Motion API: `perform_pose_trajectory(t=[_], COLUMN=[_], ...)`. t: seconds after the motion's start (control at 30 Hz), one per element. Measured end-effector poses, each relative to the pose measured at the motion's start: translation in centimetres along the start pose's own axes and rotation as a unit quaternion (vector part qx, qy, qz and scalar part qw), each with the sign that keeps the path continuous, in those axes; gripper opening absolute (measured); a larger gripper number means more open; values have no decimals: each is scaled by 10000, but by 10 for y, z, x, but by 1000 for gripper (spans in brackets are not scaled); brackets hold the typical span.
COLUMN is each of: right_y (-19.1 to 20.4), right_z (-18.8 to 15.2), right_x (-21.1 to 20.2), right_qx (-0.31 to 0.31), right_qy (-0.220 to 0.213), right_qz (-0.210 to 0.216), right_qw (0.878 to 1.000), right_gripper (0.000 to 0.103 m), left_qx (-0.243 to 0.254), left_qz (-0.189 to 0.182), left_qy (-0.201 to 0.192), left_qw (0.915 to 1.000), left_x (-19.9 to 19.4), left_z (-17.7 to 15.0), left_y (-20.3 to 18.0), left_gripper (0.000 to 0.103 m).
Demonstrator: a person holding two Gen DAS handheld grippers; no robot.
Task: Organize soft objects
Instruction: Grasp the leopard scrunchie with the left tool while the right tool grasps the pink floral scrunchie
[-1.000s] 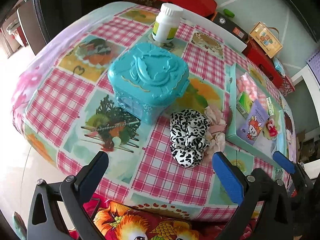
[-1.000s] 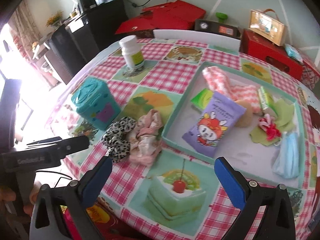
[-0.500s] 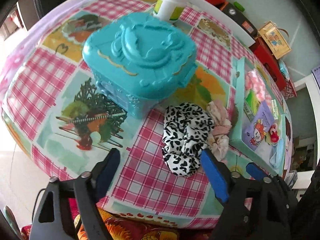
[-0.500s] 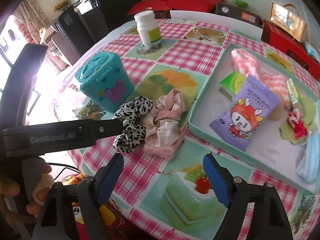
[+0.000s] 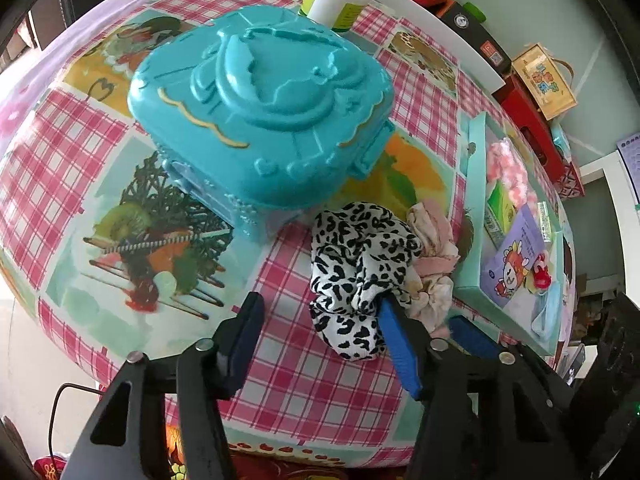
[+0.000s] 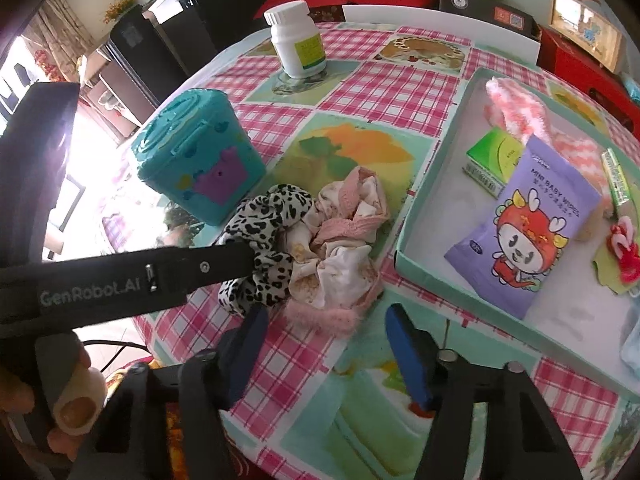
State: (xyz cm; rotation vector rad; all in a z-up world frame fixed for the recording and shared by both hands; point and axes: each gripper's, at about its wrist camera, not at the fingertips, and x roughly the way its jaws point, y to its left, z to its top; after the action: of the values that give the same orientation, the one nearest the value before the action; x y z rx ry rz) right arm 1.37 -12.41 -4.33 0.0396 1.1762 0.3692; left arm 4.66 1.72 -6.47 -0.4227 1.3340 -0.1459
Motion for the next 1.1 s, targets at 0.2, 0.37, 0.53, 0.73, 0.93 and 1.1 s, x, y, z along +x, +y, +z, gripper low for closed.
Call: perform_pose_trajectory(t=[0.2,0.37,0.53,0.73,0.93,1.1], right_y=[0,-2,-4,-1,2,2], right_z=[5,7,6,5,3,2], right_x=[12,15,14,15,14,12], right_qx=[53,124,155,111,79,89], right_qy=[15,-60,-95,-76,-50,-24], right_qz=[36,23,39,26,27,22], right_qw=[10000,9999,9998,9999,10000,10000], right_gripper=[53,44,38,35,27,23], left_qx=[119,180,264,254,155,81], left_qz=[2,-8,-82,-164,-238,-236], left_qy=[27,41,69,63,93,98], left_qw=[9999,9998,9996,9995,9996,9996], left_x=[7,10,14,18,17,13], left_z=[1,2,2,2,1,-2], left_y=[-12,-18,-23,-25,-20,-13], left_gripper=[55,55,45,32,26,25])
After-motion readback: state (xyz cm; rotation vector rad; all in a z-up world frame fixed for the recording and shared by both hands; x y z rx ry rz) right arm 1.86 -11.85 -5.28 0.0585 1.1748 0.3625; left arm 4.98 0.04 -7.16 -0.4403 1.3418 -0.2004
